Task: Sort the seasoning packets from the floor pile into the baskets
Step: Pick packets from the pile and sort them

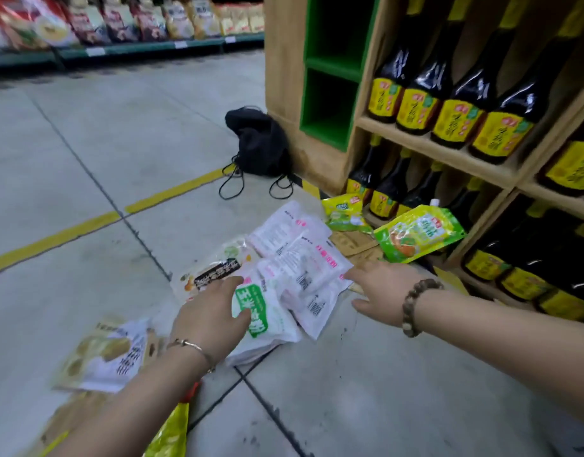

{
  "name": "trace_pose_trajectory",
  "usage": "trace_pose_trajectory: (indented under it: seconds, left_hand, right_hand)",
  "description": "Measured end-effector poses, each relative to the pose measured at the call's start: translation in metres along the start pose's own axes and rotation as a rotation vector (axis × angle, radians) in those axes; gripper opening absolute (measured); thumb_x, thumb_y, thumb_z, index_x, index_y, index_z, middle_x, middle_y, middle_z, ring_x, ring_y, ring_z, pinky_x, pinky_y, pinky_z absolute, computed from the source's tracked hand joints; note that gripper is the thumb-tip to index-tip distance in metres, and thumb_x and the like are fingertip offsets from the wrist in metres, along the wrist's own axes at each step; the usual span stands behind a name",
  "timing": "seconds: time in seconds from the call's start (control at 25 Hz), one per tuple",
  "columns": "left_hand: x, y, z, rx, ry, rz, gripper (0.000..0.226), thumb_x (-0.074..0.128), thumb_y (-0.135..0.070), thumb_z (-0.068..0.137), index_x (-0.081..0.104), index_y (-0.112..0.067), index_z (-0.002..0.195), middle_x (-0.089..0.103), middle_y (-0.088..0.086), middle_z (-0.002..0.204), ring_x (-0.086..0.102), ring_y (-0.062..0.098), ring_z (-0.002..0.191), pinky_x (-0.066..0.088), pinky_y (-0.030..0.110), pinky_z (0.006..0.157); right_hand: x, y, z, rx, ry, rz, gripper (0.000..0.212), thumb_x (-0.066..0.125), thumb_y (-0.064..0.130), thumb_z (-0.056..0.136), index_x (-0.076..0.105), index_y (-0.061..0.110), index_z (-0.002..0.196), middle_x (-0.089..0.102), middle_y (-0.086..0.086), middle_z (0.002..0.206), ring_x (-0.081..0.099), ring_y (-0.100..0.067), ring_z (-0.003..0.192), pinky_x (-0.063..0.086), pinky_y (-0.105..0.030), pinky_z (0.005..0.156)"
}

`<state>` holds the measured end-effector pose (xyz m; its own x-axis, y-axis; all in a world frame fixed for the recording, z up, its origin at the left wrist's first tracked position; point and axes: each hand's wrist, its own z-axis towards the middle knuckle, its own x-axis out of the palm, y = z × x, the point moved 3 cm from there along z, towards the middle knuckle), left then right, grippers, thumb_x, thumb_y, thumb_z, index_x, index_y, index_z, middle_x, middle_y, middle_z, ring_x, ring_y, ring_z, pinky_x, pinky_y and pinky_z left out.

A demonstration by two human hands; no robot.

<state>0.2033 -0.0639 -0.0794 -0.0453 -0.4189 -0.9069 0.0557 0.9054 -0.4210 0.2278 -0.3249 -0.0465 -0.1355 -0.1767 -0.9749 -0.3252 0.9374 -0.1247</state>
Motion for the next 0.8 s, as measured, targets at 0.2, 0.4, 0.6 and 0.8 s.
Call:
trace_pose_trajectory:
  seconds: [0.2,0.4,0.6,0.8]
  left_hand:
    - [0.031,0.042,-0.019,-0.112,0.047,0.076,0.058,0.048,-0.038,0.089,0.030,-0.029,0.143,0.039,-0.003,0.144,0.045,0.019,0.125,0.040,0.031,0.096]
    - [0.035,0.066,-0.019,-0.102,0.141,0.188,0.057,0.047,-0.037,0.088,0.029,-0.029,0.141,0.041,0.000,0.140,0.047,0.023,0.122,0.044,0.036,0.095]
    - [0.054,0.088,-0.002,-0.194,0.221,0.106,0.054,0.049,-0.032,0.089,0.032,-0.029,0.140,0.042,-0.001,0.141,0.048,0.022,0.123,0.042,0.035,0.098]
    - [0.069,0.100,-0.017,-0.224,0.011,-0.179,0.064,0.064,-0.034,0.083,0.036,-0.026,0.140,0.042,-0.002,0.142,0.039,0.014,0.129,0.029,0.022,0.102]
  right_hand:
    - [0.071,0.049,0.057,0.006,0.136,0.246,0.047,0.046,0.038,0.089,0.041,0.029,0.134,0.047,0.000,0.133,0.051,-0.023,0.116,0.045,-0.033,0.082]
    - [0.137,0.088,0.110,0.371,0.259,0.830,0.044,0.060,0.046,0.085,0.053,0.016,0.116,0.057,-0.010,0.119,0.054,-0.028,0.104,0.041,-0.031,0.081]
    - [0.168,0.110,0.136,0.470,0.356,1.236,0.066,0.066,0.039,0.083,0.044,-0.002,0.130,0.048,-0.016,0.133,0.048,-0.030,0.119,0.038,-0.032,0.092]
    - [0.140,0.102,0.125,0.268,0.038,1.092,0.050,0.070,0.024,0.081,0.029,0.015,0.054,0.028,-0.001,0.054,0.028,-0.015,0.051,0.021,-0.027,0.048]
